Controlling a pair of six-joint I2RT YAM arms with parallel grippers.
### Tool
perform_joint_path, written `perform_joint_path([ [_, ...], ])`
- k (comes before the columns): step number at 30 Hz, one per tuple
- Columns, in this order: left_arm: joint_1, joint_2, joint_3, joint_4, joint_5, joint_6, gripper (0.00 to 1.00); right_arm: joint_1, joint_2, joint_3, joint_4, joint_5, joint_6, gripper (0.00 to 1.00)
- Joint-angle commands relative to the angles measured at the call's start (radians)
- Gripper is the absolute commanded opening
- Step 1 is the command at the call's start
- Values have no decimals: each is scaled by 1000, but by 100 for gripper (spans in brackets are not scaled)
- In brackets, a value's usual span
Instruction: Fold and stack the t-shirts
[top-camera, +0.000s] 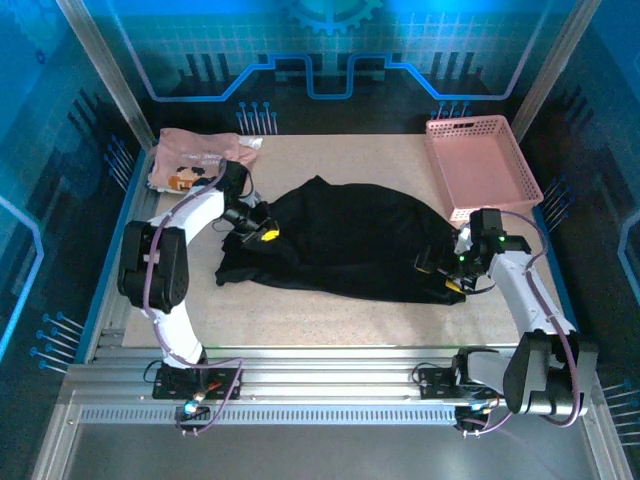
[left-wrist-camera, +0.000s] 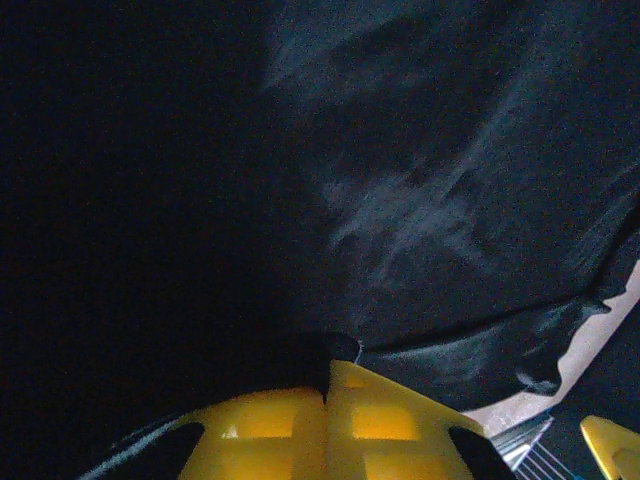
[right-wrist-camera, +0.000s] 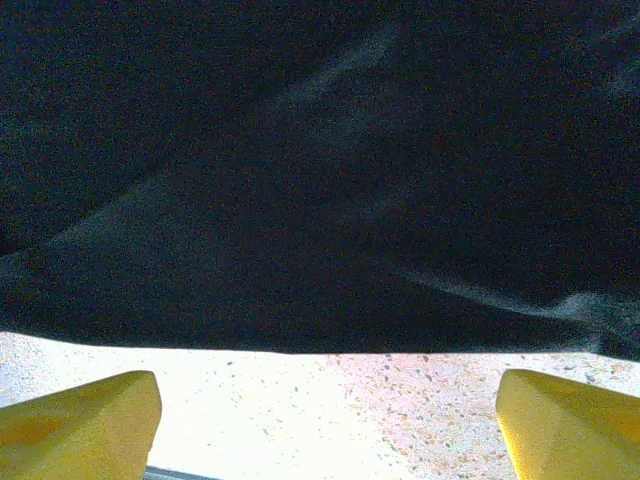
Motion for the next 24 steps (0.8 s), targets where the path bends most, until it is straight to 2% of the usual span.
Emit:
perform_joint_path([
  [1, -16, 59, 74, -68, -19, 83, 0, 15, 7, -15, -3, 4, -14, 88],
  [24, -92, 366, 472, -182, -54, 246, 0, 18, 50, -39, 38, -9, -1, 88],
])
